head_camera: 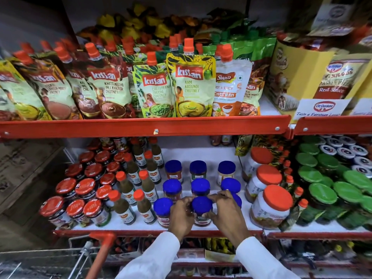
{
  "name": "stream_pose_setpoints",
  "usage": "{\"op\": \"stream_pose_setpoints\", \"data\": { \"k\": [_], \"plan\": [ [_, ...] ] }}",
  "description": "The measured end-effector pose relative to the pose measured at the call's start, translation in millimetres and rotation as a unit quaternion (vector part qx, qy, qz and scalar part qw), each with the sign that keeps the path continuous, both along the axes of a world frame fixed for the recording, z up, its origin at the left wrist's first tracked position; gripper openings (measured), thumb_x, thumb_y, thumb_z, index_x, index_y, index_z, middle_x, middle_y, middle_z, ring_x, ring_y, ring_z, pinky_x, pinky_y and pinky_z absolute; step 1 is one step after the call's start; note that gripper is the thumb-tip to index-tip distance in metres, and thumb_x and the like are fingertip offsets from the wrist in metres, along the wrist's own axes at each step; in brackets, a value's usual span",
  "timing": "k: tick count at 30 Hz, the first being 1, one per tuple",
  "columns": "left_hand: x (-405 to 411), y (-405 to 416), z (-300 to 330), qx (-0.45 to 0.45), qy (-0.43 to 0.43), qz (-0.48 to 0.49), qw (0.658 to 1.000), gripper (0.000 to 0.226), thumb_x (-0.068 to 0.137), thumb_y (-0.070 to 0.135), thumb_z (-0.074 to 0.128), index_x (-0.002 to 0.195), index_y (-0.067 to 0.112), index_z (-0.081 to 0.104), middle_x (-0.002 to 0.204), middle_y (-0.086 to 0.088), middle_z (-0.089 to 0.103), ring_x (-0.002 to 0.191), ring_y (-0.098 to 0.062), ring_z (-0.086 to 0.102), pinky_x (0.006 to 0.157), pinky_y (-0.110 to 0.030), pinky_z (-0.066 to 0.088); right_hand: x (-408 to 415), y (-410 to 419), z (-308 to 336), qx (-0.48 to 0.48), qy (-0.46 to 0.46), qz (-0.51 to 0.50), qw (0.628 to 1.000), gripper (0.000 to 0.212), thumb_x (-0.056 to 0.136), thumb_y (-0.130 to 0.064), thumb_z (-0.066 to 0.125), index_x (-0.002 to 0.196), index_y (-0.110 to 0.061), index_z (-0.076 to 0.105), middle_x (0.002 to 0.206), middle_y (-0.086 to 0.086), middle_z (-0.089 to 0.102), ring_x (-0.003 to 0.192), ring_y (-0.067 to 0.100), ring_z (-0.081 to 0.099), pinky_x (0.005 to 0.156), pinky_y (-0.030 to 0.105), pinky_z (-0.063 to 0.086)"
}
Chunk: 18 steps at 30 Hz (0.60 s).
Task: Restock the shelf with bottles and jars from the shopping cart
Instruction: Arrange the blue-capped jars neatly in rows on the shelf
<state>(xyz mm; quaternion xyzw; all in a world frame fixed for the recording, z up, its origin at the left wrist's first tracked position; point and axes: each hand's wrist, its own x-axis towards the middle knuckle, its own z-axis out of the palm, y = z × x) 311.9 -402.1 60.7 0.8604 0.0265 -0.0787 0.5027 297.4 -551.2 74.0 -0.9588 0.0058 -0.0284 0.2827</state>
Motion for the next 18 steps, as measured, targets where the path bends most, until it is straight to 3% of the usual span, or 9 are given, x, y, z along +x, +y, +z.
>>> {"op": "stream_pose_setpoints", "data": {
  "k": [5,7,9,12,15,18],
  "plan": [
    [4,6,-5,-0.038,-0.006,-0.012,0.999,0.046,0.077,-0.017,0.059,0.115,0.007,0.068,0.108,-0.008,0.075,0.102,-0.027,0.069,0.088,-0.039,0.055,-4,0,1,0.032,-0.003,-0.003,0.999,0.052,0.077,-0.015,0.076,0.125,-0.027,0.06,0.13,0.002,0.06,0.134,0.02,0.044,0.103,0.035,0.043],
    [5,8,-2,-0.047,0.018,-0.019,0.999,0.051,0.078,-0.02,0.058,0.119,0.01,0.065,0.112,-0.003,0.073,0.103,-0.021,0.068,0.083,-0.026,0.056,-9,-5,3,0.045,-0.004,-0.009,0.999,0.06,0.077,-0.02,0.079,0.132,-0.025,0.055,0.14,0.001,0.054,0.138,0.018,0.041,0.106,0.035,0.041],
    [4,9,2,-0.009,-0.001,-0.023,1.0,0.056,0.079,-0.019,0.059,0.126,0.012,0.062,0.115,0.007,0.065,0.108,-0.011,0.06,0.091,-0.018,0.049,-15,-18,3,0.052,-0.03,-0.023,0.998,0.067,0.076,-0.024,0.081,0.136,-0.023,0.052,0.142,0.001,0.053,0.135,0.019,0.045,0.107,0.033,0.042],
    [-1,4,13,0.041,-0.085,0.001,0.996,0.051,0.081,-0.011,0.059,0.123,0.017,0.065,0.116,0.011,0.062,0.11,-0.005,0.056,0.096,-0.019,0.043,-24,-48,0,0.085,-0.079,-0.096,0.989,0.067,0.075,-0.022,0.082,0.136,-0.019,0.054,0.137,0.003,0.059,0.128,0.023,0.053,0.107,0.037,0.045],
    [-3,-16,23,0.11,-0.179,-0.032,0.977,0.044,0.08,-0.001,0.056,0.116,0.021,0.069,0.118,0.005,0.066,0.113,-0.009,0.058,0.102,-0.018,0.04,-27,-67,-3,0.123,-0.057,-0.147,0.98,0.069,0.074,-0.024,0.083,0.136,-0.015,0.054,0.136,0.006,0.061,0.12,0.024,0.06,0.098,0.041,0.053],
    [1,-41,26,0.21,-0.185,-0.122,0.952,0.051,0.079,0.014,0.055,0.129,0.023,0.06,0.126,0.0,0.063,0.127,-0.018,0.047,0.108,-0.028,0.037,-25,-69,-6,0.123,-0.013,-0.134,0.983,0.072,0.072,-0.02,0.084,0.137,-0.012,0.054,0.131,0.008,0.065,0.107,0.022,0.067,0.088,0.037,0.057]
  ]
}}
